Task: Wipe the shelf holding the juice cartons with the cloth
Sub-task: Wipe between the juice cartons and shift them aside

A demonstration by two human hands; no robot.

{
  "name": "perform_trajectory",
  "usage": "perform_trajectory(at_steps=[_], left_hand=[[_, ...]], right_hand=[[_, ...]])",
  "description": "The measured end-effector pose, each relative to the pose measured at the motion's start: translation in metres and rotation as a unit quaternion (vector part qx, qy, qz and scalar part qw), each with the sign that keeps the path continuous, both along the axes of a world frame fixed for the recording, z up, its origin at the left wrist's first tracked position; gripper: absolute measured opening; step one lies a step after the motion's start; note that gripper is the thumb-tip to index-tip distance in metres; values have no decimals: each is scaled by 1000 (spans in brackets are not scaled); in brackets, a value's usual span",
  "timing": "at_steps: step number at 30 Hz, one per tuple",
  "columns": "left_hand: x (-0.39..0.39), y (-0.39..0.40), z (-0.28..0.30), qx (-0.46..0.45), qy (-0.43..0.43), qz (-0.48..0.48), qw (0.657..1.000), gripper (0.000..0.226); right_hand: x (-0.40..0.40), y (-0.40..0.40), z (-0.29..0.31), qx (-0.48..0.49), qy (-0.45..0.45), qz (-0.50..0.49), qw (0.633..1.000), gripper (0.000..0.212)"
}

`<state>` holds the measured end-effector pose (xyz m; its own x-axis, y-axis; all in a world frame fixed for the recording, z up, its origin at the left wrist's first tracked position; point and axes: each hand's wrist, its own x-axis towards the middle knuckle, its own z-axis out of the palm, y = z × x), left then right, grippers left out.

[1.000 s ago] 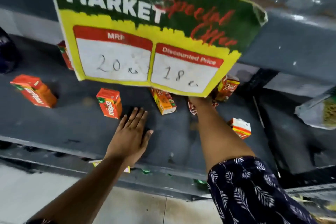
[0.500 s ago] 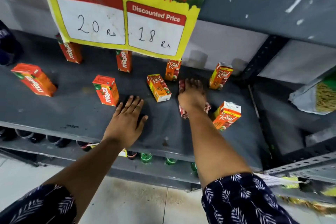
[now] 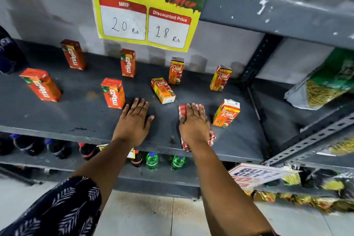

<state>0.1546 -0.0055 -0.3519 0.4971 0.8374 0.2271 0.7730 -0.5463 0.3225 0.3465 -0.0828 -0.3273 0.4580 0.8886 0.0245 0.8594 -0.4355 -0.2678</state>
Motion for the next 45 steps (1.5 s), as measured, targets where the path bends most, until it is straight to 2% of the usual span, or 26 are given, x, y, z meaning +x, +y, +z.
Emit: perform_trajectory(at_steps=[7,16,21,26,30,36,40,45], left_hand=[[-2,-9,4,11,1,-5,1000,58],[-27,-38,7,-10,35,-14,999,60],[-62,-45,7,-12,55,-27,998,60],[-102,-34,21,7,76,-50,996,59],[-134,-16,36,3,85,-46,995,58],[-169,17,57,-46,95,-30,994,65],[-175,38,57,-51,65,-48,995,67],[-173,60,33,-57,66,-83,993,71]], right_hand=[[-16,-48,3,1,10,8,1000,53],[-29,-102,15,16,53,5,998,65],[-35,-121,22,-7,93,-2,996,49],[-48,-134,45,-11,125,-57,990,37],[-67,-115,70,4,149,-85,985,36],[-115,-48,98,36,177,-77,981,30],[-141,-11,92,24,183,-65,981,31],[-150,20,73,5,146,-94,985,38]])
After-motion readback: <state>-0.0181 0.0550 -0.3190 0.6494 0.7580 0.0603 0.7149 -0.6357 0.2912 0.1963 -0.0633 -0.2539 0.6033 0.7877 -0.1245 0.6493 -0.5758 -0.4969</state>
